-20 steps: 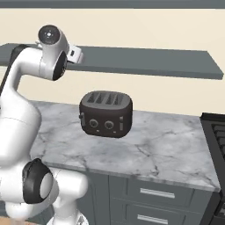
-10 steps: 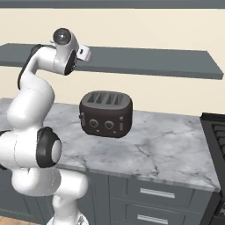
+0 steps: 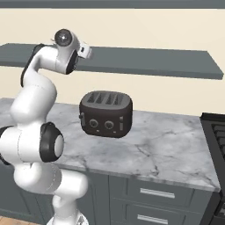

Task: Pick the lemon from the counter and place it in the cabinet.

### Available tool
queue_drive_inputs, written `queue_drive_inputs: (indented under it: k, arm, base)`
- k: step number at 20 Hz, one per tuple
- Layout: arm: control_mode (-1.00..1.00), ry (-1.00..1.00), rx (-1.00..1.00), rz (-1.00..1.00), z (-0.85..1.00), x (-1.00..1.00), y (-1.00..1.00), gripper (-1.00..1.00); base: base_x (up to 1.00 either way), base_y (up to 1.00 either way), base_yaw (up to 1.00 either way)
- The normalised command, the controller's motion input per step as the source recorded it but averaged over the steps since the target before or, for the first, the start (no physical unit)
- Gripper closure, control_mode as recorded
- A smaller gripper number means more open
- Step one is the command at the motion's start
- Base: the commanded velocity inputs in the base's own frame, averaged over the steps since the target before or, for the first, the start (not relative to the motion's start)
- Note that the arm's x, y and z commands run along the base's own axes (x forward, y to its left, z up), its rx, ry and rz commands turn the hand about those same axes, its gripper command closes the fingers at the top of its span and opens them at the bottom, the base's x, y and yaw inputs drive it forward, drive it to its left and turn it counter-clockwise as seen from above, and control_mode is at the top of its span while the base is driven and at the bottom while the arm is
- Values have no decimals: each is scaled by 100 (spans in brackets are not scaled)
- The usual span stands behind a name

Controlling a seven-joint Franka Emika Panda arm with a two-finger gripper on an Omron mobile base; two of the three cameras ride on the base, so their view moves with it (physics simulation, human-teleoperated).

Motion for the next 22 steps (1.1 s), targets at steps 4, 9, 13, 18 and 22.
queue_drive_inputs:
  k: [4,9,13,18,22]
  arm:
    - [-100,-15,0,1,-4,-22,0,-100]
    - [-100,-3,0,1,1,-63,-8,-100]
    - [-100,0,0,0,0,-100,-28,-100]
    - [-100,3,0,0,0,-100,-18,-100]
    - [-100,3,0,2,0,-100,-2,-100]
  base:
    - [0,0,0]
    - [0,0,0]
    - [0,0,0]
    - [0,0,0]
    - [0,0,0]
